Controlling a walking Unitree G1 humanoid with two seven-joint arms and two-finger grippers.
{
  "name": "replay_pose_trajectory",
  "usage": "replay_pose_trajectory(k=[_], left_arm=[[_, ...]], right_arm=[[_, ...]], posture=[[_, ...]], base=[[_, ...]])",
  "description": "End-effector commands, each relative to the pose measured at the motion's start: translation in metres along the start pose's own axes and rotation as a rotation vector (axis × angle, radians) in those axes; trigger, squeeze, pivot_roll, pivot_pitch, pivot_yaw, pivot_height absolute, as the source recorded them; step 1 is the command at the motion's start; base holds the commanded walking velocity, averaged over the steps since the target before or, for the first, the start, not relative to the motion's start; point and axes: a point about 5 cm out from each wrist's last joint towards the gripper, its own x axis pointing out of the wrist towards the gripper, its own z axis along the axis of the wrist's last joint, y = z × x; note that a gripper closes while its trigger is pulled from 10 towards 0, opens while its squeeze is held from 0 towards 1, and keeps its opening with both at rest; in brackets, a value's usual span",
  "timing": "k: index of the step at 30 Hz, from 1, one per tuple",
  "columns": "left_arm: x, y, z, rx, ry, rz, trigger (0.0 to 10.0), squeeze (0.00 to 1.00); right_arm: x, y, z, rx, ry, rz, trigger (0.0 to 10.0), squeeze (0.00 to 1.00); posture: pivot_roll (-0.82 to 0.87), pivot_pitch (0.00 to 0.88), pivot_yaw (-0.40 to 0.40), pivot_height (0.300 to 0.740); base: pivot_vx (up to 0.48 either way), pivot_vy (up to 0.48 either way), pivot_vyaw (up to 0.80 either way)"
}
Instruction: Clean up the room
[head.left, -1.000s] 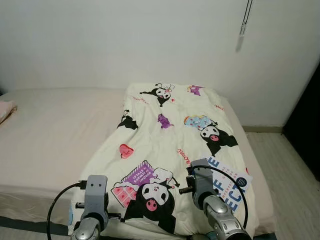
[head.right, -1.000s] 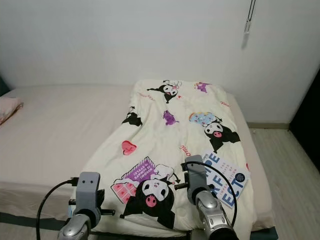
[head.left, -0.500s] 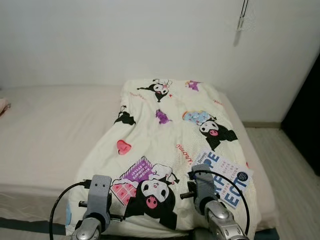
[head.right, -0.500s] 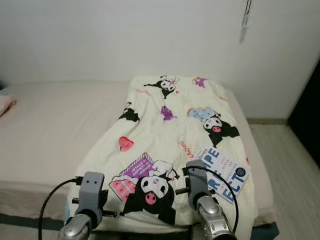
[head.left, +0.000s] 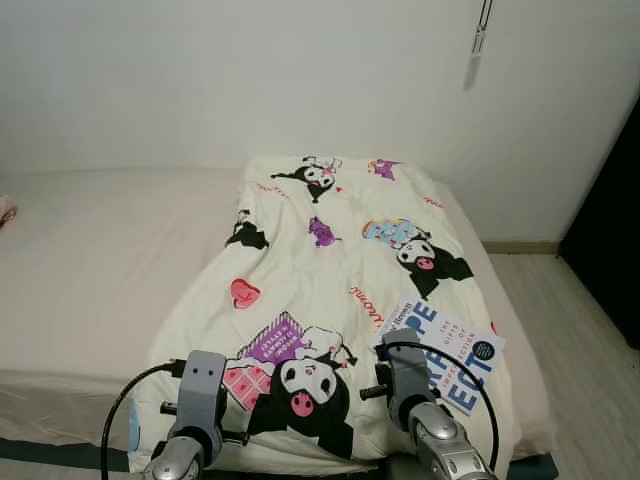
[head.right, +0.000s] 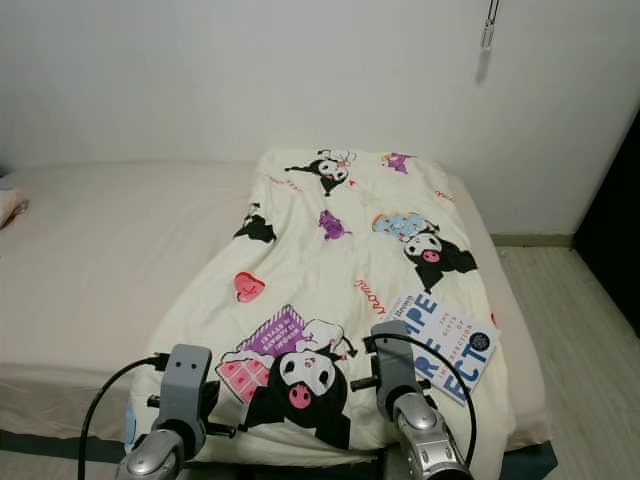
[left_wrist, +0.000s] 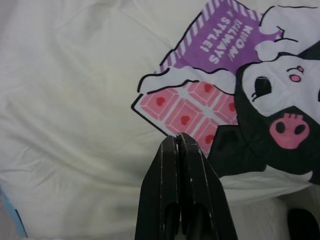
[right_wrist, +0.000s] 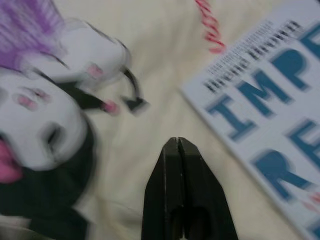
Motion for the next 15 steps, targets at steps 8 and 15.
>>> replay_pose_trajectory(k=[8,15], left_arm=[[-0.005,0.002,0.01,-0.015,-0.07,-0.063,10.0,0.0],[-0.005,0.0,0.012,-0.042,-0.078,-0.07,10.0,0.0]], right_arm=[[0.008,-0.019,-0.002,-0.296,0.155,-0.138,10.0,1.0],[0.009,-0.023,-0.01,-0.449,0.26,-0.153,10.0,1.0]], posture=[[-0.08,0.061,0.024,0.592],[-0.08,0.087,0.017,0.592]], base=[[0.0,0.0,0.0],[0.0,0.0,0.0]])
